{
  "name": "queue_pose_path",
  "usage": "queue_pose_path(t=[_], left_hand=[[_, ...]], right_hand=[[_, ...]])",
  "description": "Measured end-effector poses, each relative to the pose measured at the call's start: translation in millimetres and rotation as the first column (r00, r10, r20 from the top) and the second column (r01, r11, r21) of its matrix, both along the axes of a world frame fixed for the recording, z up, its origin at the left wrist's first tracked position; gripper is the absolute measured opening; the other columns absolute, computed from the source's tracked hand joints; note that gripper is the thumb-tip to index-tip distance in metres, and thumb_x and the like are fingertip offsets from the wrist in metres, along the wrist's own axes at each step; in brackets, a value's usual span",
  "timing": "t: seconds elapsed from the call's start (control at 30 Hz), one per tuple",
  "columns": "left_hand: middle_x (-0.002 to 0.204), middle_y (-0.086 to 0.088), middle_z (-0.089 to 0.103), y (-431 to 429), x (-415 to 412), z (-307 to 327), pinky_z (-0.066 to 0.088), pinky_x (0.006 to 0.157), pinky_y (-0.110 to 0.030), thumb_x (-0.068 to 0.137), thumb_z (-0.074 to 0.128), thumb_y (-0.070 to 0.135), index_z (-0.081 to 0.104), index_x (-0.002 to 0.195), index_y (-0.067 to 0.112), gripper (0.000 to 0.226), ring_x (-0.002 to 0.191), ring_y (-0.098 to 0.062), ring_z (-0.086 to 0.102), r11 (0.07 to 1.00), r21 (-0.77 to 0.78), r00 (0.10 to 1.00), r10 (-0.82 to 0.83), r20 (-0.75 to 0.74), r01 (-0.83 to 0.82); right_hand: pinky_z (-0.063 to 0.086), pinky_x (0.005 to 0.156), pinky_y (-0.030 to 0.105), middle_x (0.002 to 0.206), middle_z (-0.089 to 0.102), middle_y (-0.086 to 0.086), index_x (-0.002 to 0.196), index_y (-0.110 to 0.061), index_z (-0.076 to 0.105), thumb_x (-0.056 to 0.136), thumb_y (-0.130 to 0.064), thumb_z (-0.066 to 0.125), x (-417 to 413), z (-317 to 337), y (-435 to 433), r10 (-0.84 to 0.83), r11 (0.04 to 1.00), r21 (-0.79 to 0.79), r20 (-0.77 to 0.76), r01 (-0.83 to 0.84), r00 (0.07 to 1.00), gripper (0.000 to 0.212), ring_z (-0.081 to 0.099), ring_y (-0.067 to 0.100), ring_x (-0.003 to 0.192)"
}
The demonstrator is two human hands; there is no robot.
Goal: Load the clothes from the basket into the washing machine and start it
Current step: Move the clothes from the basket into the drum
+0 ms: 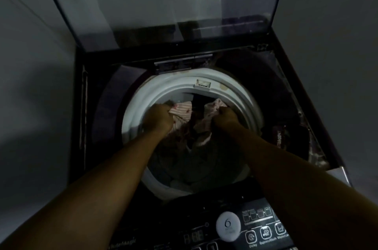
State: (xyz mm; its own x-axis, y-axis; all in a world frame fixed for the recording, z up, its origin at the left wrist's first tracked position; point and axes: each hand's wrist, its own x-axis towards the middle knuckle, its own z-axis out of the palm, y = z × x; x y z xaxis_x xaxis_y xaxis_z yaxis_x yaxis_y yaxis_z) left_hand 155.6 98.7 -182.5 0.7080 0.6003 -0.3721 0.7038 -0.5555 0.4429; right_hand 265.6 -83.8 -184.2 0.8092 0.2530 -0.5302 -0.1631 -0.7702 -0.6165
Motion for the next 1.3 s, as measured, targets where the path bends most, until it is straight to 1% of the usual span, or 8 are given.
queue_pose_path(t=[0.1,0.27,0.47,0.57,0.73,0.87,1.0,1.3], left_hand=[[0.122,-0.012,0.07,4,3,-17,0.054,0.096,-0.042,0.095,0.052,0.042,0.072,0.12,0.021,0.038,0.108,-0.034,0.067,0.997,-0.071,0.998,0.009,-0.056,-0.013],[0.129,-0.005,0.066,-5,2,3,0.05,0.102,-0.041,0.095,0.05,0.045,0.07,0.123,0.023,0.041,0.111,-0.029,0.063,0.986,-0.168,0.996,-0.006,-0.088,-0.009],[0.131,-0.006,0.066,-27,6,72,0.049,0.103,-0.036,0.095,0.058,0.015,0.067,0.127,0.018,0.034,0.116,-0.026,0.062,0.971,-0.226,0.992,-0.054,0.11,0.077],[0.126,-0.003,0.068,-40,10,113,0.052,0.1,-0.038,0.094,0.055,0.013,0.068,0.122,0.023,0.033,0.113,-0.022,0.063,0.971,-0.203,0.974,-0.08,0.21,0.124],[0.12,0.001,0.069,-81,24,187,0.054,0.093,-0.037,0.097,0.061,0.025,0.07,0.119,0.023,0.024,0.108,-0.019,0.064,0.965,-0.174,0.929,-0.125,0.349,0.195],[0.111,-0.001,0.072,-144,45,236,0.054,0.094,-0.036,0.096,0.063,0.02,0.071,0.116,0.019,0.021,0.103,-0.018,0.066,0.95,-0.122,0.867,-0.205,0.454,0.289],[0.104,0.005,0.072,-232,68,260,0.055,0.089,-0.031,0.094,0.065,0.025,0.072,0.108,0.025,0.015,0.098,-0.014,0.068,0.922,-0.113,0.822,-0.27,0.501,0.372],[0.103,0.008,0.07,-454,94,196,0.049,0.077,-0.022,0.094,0.066,0.028,0.071,0.112,0.024,0.019,0.094,-0.008,0.064,0.788,-0.224,0.783,-0.449,0.43,0.574]], right_hand=[[0.046,0.107,0.048,0.124,0.064,0.026,0.121,0.004,0.065,0.096,-0.006,0.059,1,-13,1,0.025,1.0,0.001,-0.051,-0.025,0.998,0.027,0.059,0.04,0.119],[0.056,0.094,0.045,0.109,0.071,0.013,0.115,-0.005,0.073,0.093,-0.013,0.068,-2,8,1,0.026,0.995,0.099,-0.095,-0.016,0.995,0.024,0.067,0.027,0.102],[0.055,0.087,0.044,0.101,0.066,0.01,0.115,-0.009,0.071,0.088,0.002,0.057,3,71,-11,0.103,0.983,0.16,-0.056,-0.093,0.993,0.032,0.063,0.029,0.095],[0.051,0.066,0.034,0.097,0.066,0.012,0.109,-0.012,0.072,0.089,0.0,0.056,9,115,-22,0.1,0.974,0.203,-0.007,-0.097,0.995,0.029,0.063,0.026,0.084],[0.05,0.063,0.033,0.087,0.064,0.01,0.102,-0.013,0.068,0.094,-0.003,0.054,14,196,-66,0.115,0.95,0.283,0.063,-0.128,0.991,0.019,0.062,0.025,0.077],[0.047,0.062,0.032,0.082,0.062,0.012,0.086,-0.019,0.063,0.094,-0.004,0.052,20,253,-139,0.071,0.943,0.312,0.148,-0.115,0.986,0.02,0.059,0.026,0.075],[0.05,0.071,0.042,0.097,0.063,0.018,0.112,-0.004,0.065,0.097,-0.001,0.049,30,278,-238,0.025,0.959,0.272,0.194,-0.078,0.981,0.022,0.063,0.038,0.085],[0.059,0.081,0.044,0.104,0.072,0.011,0.115,-0.019,0.069,0.091,-0.005,0.051,24,192,-465,-0.19,0.972,0.167,0.131,0.167,0.973,0.033,0.071,0.028,0.093]])
